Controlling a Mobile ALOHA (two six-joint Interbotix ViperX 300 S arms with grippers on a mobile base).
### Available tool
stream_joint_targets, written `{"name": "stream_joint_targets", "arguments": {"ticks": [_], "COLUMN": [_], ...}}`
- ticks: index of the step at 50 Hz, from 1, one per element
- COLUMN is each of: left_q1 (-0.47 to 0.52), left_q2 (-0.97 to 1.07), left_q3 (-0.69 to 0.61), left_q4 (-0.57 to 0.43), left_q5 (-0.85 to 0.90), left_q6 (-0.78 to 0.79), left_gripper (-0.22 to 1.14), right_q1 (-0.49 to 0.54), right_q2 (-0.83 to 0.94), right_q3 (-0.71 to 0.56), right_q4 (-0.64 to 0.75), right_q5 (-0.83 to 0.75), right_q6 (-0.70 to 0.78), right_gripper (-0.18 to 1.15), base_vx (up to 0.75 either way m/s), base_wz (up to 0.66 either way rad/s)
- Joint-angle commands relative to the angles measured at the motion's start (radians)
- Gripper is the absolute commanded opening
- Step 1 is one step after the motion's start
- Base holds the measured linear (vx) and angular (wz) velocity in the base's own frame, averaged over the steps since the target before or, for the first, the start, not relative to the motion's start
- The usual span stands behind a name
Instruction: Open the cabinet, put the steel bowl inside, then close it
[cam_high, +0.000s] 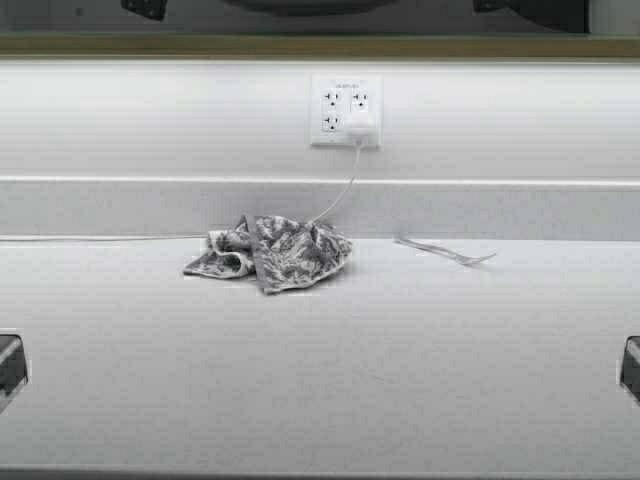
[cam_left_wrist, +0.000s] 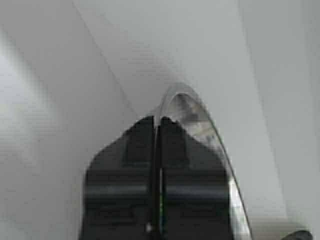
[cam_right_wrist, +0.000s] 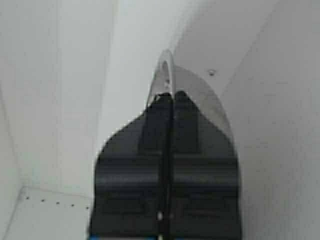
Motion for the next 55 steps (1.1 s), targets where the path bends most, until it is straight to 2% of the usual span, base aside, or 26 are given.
{"name": "stream_joint_targets", "arguments": {"ticks": [1, 19, 24, 26, 29, 33, 36, 38, 41, 43, 55], "left_q1": [-0.034, -0.034, -0.034, -0.034, -0.034, -0.034, -0.031, -0.028, -0.023, -0.020, 0.009], "left_q2": [-0.006, 0.006, 0.008, 0.003, -0.002, -0.006, -0.008, -0.009, -0.009, -0.008, -0.023], "left_q3": [-0.014, 0.023, 0.031, 0.043, 0.066, 0.106, 0.127, 0.133, 0.141, 0.144, 0.173], "left_q4": [-0.005, -0.041, -0.078, -0.097, -0.120, -0.129, -0.129, -0.129, -0.130, -0.129, -0.130], "left_q5": [-0.003, -0.008, -0.031, -0.063, -0.141, -0.268, -0.345, -0.373, -0.374, -0.374, -0.379], "left_q6": [0.000, -0.003, -0.006, -0.008, -0.009, -0.014, -0.020, -0.028, -0.041, -0.048, -0.071], "left_gripper": [0.03, 0.03, 0.07, 0.12, 0.24, 0.48, 0.66, 0.77, 0.92, 0.96, 0.96], "right_q1": [0.038, 0.038, 0.037, 0.031, 0.020, -0.006, -0.021, -0.028, -0.037, -0.043, -0.075], "right_q2": [-0.005, 0.021, 0.028, 0.026, 0.025, 0.020, 0.018, 0.017, 0.015, 0.014, 0.005], "right_q3": [-0.011, 0.005, 0.011, 0.012, 0.023, 0.052, 0.071, 0.081, 0.094, 0.098, 0.103], "right_q4": [-0.015, -0.015, -0.011, -0.011, -0.009, -0.002, 0.014, 0.025, 0.026, 0.026, 0.025], "right_q5": [-0.009, -0.018, -0.021, -0.028, -0.058, -0.120, -0.140, -0.143, -0.146, -0.147, -0.149], "right_q6": [-0.008, -0.009, -0.009, -0.011, -0.009, -0.005, -0.005, -0.009, -0.012, -0.012, -0.015], "right_gripper": [0.07, 0.07, 0.13, 0.21, 0.39, 0.72, 0.91, 0.98, 1.00, 0.99, 0.99], "base_vx": [0.05, 0.04, 0.03, 0.02, 0.02, 0.01, 0.01, 0.01, 0.01, 0.01, 0.00], "base_wz": [0.01, 0.01, 0.01, 0.01, 0.01, 0.00, 0.00, 0.00, 0.00, 0.00, 0.00]}}
